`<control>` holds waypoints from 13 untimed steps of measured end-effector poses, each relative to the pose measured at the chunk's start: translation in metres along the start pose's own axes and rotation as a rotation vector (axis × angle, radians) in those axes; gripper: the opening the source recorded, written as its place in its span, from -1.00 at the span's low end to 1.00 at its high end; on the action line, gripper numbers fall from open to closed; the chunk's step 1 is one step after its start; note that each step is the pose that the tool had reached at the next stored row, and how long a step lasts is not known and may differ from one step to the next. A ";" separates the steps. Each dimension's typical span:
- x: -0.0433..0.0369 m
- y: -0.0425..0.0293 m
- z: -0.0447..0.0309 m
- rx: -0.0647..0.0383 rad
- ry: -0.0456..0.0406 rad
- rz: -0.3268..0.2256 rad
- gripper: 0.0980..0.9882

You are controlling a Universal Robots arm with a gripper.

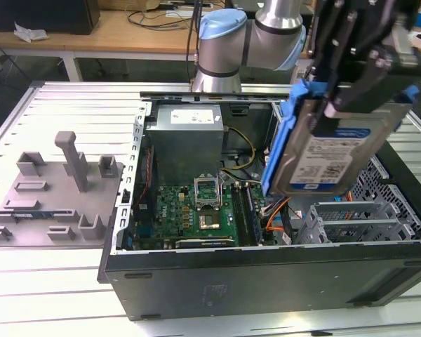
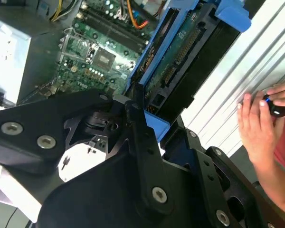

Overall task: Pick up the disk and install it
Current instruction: 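Insert the disk into the insertion slot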

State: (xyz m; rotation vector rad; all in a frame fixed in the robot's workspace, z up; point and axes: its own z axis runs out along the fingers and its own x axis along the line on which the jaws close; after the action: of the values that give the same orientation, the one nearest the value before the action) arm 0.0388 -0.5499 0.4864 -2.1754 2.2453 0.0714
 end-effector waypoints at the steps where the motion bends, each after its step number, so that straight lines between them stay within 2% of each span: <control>1: 0.0016 -0.0038 0.0000 0.000 -0.0001 0.000 -0.39; 6: 0.0087 -0.0291 0.0003 0.000 0.0000 0.000 -0.39; 12: 0.0088 -0.0551 0.0022 0.000 0.0000 0.000 -0.39; 13: 0.0086 -0.0615 0.0027 0.000 0.0001 -0.001 -0.39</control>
State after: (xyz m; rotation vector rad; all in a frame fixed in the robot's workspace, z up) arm 0.1000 -0.5603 0.4820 -2.1764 2.2444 0.0713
